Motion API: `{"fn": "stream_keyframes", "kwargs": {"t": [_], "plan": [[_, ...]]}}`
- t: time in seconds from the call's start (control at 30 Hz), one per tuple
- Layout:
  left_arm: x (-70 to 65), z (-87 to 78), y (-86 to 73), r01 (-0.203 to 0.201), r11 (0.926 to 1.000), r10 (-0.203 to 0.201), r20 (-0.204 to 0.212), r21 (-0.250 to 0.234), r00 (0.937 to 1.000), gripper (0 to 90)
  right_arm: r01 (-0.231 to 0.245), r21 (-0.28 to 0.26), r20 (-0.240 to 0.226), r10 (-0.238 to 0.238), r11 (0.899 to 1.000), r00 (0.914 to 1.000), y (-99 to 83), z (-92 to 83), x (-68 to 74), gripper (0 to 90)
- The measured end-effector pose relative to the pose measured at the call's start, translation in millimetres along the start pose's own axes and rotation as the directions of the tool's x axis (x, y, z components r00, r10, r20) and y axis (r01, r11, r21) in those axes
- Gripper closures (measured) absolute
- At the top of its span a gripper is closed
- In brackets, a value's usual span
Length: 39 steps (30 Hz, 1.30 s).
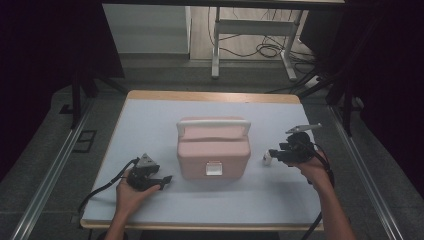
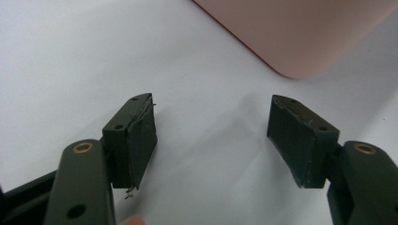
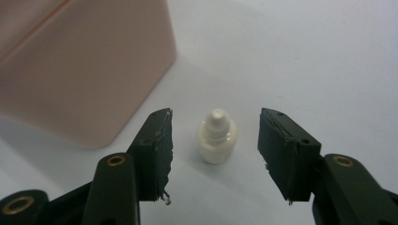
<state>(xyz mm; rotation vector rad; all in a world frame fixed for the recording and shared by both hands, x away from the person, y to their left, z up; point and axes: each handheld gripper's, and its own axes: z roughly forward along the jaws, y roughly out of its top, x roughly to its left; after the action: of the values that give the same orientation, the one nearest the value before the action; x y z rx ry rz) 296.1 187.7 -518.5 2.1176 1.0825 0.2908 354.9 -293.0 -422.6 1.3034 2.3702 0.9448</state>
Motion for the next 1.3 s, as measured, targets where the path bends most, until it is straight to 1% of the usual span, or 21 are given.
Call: {"fn": "stream_keyframes", "kwargs": {"t": [0.1,0.17,0.3,0.4,0.57,0.67,0.83,1.03,1.1,1.3], "plan": [[0.0,-0.1,-0.1,-0.003,1.0,0.003,-0.002,0.001,1.0,32.8,-0.007,-0.027,-0.024,0.006,1.0,0.9997,-7.0,-1.5,3.8,46.2],[-0.2,0.0,-0.1,-0.002,1.0,0.002,-0.002,0.0,1.0,32.8,-0.006,-0.039,-0.034,0.005,0.999,0.9994,-12.0,-1.3,5.9,46.2],[-0.2,0.1,-0.2,-0.002,1.0,0.002,-0.002,-0.001,1.0,32.8,-0.021,-0.061,-0.06,0.017,0.998,0.9981,-22.1,0.8,11.2,46.7],[-0.3,0.1,-0.3,-0.003,1.0,0.003,-0.003,-0.001,1.0,32.8,-0.018,-0.073,-0.07,0.012,0.997,0.9974,-28.9,4.5,15.1,46.9],[-0.4,0.1,-0.4,-0.004,1.0,0.004,-0.003,-0.002,1.0,32.8,-0.03,-0.087,-0.09,0.022,0.996,0.9957,-40.8,12.7,21.4,47.4],[-0.4,0.1,-0.5,-0.005,1.0,0.005,-0.003,-0.002,1.0,32.8,-0.02,-0.096,-0.096,0.011,0.995,0.9953,-47.6,18.5,24.8,47.8],[-0.5,0.2,-0.6,-0.006,1.0,0.006,-0.005,-0.003,1.0,32.8,-0.016,-0.095,-0.111,0.006,0.995,0.9938,-59.5,30.5,29.4,48.8],[-0.7,0.4,-0.7,-0.006,1.0,0.006,-0.006,-0.004,1.0,32.8,-0.027,-0.094,-0.115,0.016,0.995,0.9932,-72.0,42.0,30.6,49.6],[-0.7,0.4,-0.8,-0.006,1.0,0.006,-0.005,-0.005,1.0,32.8,-0.025,-0.087,-0.111,0.016,0.996,0.9937,-74.5,44.4,30.9,49.6],[-0.9,0.4,-0.8,-0.008,1.0,0.008,-0.006,-0.005,0.9999,32.8,-0.021,-0.088,-0.108,0.011,0.996,0.9941,-80.6,48.6,32.2,49.6]]}}
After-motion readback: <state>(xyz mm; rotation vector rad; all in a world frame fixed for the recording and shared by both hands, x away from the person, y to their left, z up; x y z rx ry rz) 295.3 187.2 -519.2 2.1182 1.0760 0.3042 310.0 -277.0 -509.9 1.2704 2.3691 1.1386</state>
